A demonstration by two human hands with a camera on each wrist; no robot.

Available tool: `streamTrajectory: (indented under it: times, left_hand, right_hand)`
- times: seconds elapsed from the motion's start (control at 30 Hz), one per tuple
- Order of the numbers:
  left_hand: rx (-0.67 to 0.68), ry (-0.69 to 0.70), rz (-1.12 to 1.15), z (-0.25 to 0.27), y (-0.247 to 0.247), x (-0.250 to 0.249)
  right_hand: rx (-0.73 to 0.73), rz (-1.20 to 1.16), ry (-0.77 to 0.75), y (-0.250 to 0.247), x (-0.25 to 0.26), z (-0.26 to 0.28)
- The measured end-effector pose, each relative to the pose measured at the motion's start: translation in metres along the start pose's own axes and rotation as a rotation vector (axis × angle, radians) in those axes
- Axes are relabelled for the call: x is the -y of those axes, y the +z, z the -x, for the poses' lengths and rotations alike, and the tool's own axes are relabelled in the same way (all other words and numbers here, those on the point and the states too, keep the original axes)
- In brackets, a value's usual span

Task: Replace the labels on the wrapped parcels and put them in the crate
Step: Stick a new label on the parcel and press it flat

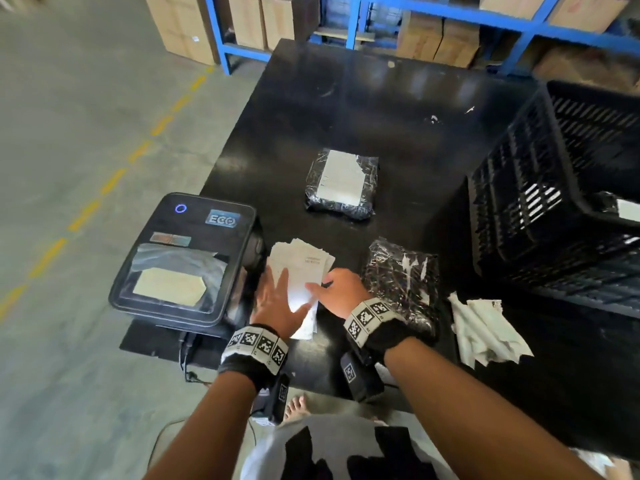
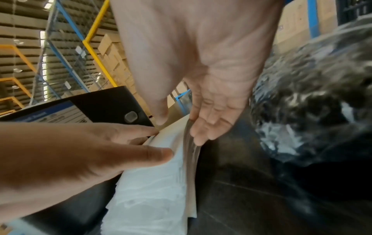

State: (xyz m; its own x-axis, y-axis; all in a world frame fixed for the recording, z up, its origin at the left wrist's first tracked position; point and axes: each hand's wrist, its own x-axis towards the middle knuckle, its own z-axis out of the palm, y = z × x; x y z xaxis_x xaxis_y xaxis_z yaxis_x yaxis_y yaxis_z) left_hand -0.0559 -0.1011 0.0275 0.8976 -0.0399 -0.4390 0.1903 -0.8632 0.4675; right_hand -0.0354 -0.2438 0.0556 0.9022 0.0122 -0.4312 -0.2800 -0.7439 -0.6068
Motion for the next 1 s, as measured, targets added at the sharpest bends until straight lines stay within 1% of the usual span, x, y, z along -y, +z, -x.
streamTrajectory:
  times: [0.13, 0.23, 0.37, 0.47, 0.57, 0.67, 0.8, 0.9, 1.0]
  left_hand:
    - [0.015, -0.004, 0.008, 0.000, -0.003, 0.006]
    - [0.030, 0.003, 0.033, 0.000, -0.005, 0.007]
    - [0.039, 0.026, 0.060, 0.000, -0.005, 0.010]
    - [0.049, 0.049, 0.071, 0.000, -0.006, 0.012]
    - [0.066, 0.074, 0.014, 0.000, -0.007, 0.014]
    - [0.073, 0.069, -0.049, 0.000, -0.009, 0.012]
    - [0.072, 0.069, -0.049, 0.004, -0.019, -0.001]
    - [0.007, 0.173, 0.033, 0.005, -0.036, -0.024]
    - [-0.097, 0.374, 0.123, 0.013, -0.055, -0.064]
  right_hand:
    - [-0.028, -0.013, 0.076, 0.008, -0.001, -0.012]
    - [-0.042, -0.004, 0.066, 0.010, -0.001, -0.011]
    - [-0.100, -0.113, 0.057, 0.012, -0.006, -0.009]
    - [-0.139, -0.139, 0.043, 0.008, -0.006, -0.006]
    - [-0.162, -0.141, 0.015, -0.001, -0.004, -0.001]
    - [-0.208, -0.180, -0.013, -0.016, -0.005, 0.006]
    - [-0.289, -0.196, -0.044, -0.049, -0.006, 0.018]
    - [-0.367, -0.199, -0.026, -0.079, -0.010, 0.027]
    - [-0.399, -0.249, -0.028, -0.102, -0.019, 0.036]
